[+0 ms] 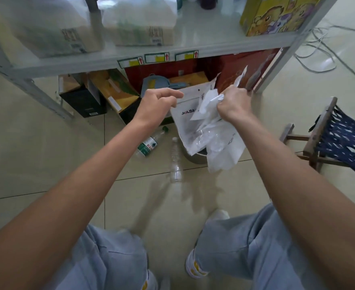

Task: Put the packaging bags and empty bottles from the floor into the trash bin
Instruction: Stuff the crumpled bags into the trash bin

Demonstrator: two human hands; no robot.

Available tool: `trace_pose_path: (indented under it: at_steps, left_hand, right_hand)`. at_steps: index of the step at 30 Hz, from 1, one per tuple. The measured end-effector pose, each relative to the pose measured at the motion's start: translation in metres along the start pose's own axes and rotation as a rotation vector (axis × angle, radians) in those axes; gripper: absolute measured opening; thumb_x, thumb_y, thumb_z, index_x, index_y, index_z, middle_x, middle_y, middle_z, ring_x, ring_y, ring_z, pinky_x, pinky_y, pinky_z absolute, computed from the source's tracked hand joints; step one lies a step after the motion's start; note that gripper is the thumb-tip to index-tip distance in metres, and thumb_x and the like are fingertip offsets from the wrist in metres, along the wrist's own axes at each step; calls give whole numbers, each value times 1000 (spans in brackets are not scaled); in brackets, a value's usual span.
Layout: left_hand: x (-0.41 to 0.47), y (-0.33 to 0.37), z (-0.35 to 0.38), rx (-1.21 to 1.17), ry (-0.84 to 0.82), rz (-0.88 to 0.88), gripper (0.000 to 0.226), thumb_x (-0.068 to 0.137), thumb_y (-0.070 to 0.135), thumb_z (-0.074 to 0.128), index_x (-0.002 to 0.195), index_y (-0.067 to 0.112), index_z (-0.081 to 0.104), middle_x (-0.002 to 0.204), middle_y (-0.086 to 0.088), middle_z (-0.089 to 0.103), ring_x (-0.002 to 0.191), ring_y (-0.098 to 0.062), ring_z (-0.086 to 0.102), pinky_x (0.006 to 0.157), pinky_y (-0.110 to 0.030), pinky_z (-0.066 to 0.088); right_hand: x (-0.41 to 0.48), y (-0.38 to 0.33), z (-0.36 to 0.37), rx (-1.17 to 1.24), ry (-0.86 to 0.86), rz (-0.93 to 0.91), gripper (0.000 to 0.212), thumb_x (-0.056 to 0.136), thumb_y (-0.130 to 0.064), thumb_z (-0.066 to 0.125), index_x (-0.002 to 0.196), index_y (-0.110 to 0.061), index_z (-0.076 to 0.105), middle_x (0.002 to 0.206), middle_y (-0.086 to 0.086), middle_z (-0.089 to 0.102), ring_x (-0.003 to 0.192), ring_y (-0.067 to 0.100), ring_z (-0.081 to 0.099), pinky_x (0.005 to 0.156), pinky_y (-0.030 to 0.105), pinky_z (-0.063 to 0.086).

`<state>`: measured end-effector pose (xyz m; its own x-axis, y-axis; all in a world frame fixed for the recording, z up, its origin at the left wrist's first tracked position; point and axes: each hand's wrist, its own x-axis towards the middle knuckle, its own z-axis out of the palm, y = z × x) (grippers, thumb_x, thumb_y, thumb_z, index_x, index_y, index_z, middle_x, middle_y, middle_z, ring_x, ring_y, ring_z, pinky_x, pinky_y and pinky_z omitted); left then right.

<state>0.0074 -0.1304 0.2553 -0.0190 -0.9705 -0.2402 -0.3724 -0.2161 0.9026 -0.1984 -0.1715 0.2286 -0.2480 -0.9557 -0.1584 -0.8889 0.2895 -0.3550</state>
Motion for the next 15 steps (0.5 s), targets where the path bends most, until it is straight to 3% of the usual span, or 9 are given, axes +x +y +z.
trace_pose_path:
  at_steps: [4,8,15]
  left_hand:
    - [8,-4,3,2,-13,-26,36,82,16,53,104,24,80,117,6,72,122,-14,60,108,-42,47]
    - [17,-4,8,18,-44,-69,35,89,10,52,114,14,77,120,2,67,114,-13,56,98,-31,51]
    - [38,-23,16,122,-133,-162,32,87,15,56,111,14,78,118,0,70,119,-18,59,105,-44,50]
  right_hand:
    - [21,-4,31,-69,-92,8,31,93,-4,51,122,-4,62,132,23,60,122,44,57,95,42,49]
    - [41,4,59,-141,-172,-1,34,94,-1,44,125,-2,59,131,23,58,121,44,56,92,45,49]
    - [40,20,112,-291,-278,-95,32,98,-5,50,129,-5,59,123,20,64,113,38,62,81,42,49]
